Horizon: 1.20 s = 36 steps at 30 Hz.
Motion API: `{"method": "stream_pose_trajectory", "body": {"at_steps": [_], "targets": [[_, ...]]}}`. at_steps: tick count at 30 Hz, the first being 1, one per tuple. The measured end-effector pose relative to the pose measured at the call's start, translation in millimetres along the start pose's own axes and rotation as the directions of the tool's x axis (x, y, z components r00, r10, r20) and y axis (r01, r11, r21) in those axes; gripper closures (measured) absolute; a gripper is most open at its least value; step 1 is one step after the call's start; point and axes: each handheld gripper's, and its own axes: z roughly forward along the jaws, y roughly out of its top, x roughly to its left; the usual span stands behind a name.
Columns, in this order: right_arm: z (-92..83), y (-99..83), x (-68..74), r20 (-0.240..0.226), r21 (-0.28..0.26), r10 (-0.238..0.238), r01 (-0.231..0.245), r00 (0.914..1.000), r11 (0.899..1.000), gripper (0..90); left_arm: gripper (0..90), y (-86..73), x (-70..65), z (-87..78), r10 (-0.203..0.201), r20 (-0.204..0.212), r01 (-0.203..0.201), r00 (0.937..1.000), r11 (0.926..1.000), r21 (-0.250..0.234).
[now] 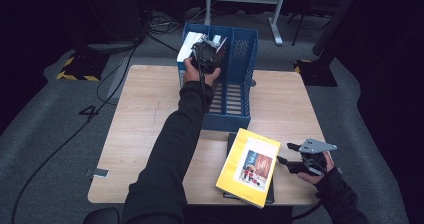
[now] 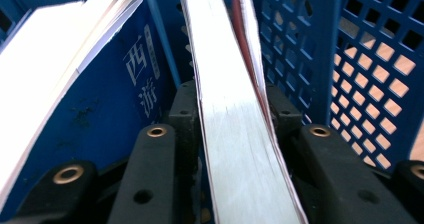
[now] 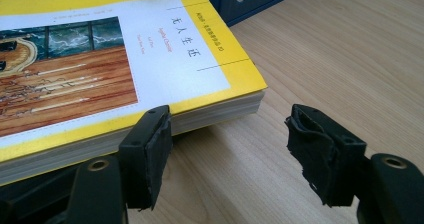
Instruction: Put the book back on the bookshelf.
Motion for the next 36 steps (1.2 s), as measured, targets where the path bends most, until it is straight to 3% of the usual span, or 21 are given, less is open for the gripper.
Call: {"method": "stream_pose_trajectory", "body": {"at_steps": [9,17,19,25,29,36], "targets": [[-0.1,0.6,0.7,0.006,0.001,0.004,-0.004,1.0,1.0,33.7,59.3,-5.2,1.8,-19.7,0.053,0.047,-0.052,0.9975,0.9984,-0.024],[0.2,0.3,0.9,0.007,0.004,0.008,-0.008,0.9999,1.0,33.7,53.1,-10.4,5.0,-44.2,0.108,0.087,-0.103,0.9904,0.9932,-0.054],[0.1,0.4,1.1,0.008,0.004,0.009,-0.009,0.9999,1.0,33.7,51.1,-13.1,5.5,-56.1,0.142,0.108,-0.135,0.984,0.9887,-0.064],[0.2,0.4,1.4,0.01,0.008,0.011,-0.011,0.9999,1.0,33.5,48.9,-25.1,6.1,-73.5,0.19,0.127,-0.182,0.9734,0.9805,-0.074],[0.3,0.3,1.5,0.011,0.008,0.011,-0.011,0.9999,1.0,33.5,47.0,-32.4,7.5,-83.4,0.204,0.149,-0.192,0.9676,0.9773,-0.09],[0.7,0.4,1.5,0.015,0.01,0.015,-0.015,0.9998,1.0,32.5,41.9,-49.1,5.3,-101.2,0.248,0.192,-0.231,0.9494,0.9671,-0.105]]}}
